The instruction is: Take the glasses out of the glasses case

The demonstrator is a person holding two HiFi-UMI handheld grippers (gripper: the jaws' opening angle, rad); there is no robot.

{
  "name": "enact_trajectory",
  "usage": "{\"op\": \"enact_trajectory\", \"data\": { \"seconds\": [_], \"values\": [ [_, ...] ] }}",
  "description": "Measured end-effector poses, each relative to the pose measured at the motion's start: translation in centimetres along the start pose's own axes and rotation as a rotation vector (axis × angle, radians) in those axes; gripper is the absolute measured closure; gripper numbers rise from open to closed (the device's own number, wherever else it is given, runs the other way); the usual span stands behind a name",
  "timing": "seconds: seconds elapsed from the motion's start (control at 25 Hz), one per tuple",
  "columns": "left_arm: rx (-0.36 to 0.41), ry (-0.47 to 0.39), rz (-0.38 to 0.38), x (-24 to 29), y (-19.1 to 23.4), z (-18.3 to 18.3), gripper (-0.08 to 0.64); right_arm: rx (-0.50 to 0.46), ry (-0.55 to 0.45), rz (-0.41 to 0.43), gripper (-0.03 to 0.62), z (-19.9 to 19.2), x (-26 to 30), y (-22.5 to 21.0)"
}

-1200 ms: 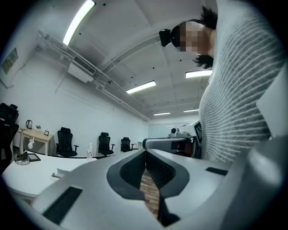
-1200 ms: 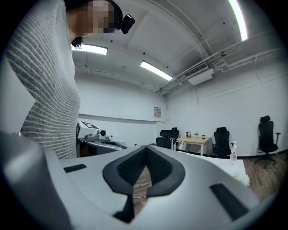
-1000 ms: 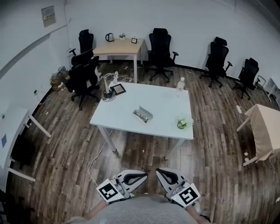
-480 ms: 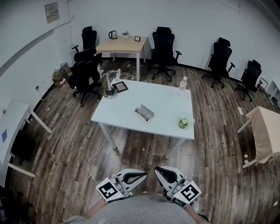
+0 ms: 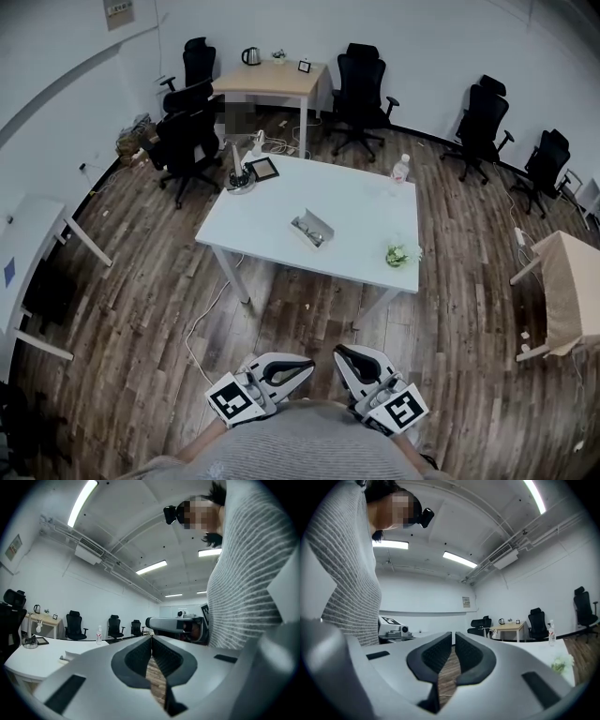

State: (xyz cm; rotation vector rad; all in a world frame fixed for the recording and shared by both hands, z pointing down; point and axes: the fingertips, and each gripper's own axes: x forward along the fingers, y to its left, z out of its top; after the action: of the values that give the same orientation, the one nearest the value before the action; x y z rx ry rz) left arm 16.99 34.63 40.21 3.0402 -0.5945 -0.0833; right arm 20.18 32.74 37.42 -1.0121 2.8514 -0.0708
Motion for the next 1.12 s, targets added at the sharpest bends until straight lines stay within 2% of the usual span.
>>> {"op": "enact_trajectory", "data": {
  "seconds": [0.2, 0.48, 0.76, 1.0, 1.12],
  "values": [
    [-0.007, 0.007, 0.027, -0.6, 3.6, -0.8, 0.548, -0.039, 0.01, -0.049, 0.575, -0.6, 2.5, -2.3],
    [-0.03, -0.051, 0.034, 0.0, 13.9, -0.1, 0.548, -0.033, 0.032, -0.081, 0.577, -1.6, 10.4, -7.6],
    [-0.022, -0.068, -0.044, 2.0, 26.2, 2.4, 0.548, -0.015, -0.005, -0.162, 0.577, 0.0, 20.2, -14.1],
    [0.02, -0.062, -0.114, 3.3, 33.0, 3.4, 0.548, 0.01, 0.004, -0.282, 0.577, 0.4, 25.0, -19.6],
    [0.039, -0.032, -0.162, 3.4, 35.3, 2.9, 0.548, 0.011, 0.01, -0.335, 0.577, 0.2, 27.1, -21.6]
  ]
}}
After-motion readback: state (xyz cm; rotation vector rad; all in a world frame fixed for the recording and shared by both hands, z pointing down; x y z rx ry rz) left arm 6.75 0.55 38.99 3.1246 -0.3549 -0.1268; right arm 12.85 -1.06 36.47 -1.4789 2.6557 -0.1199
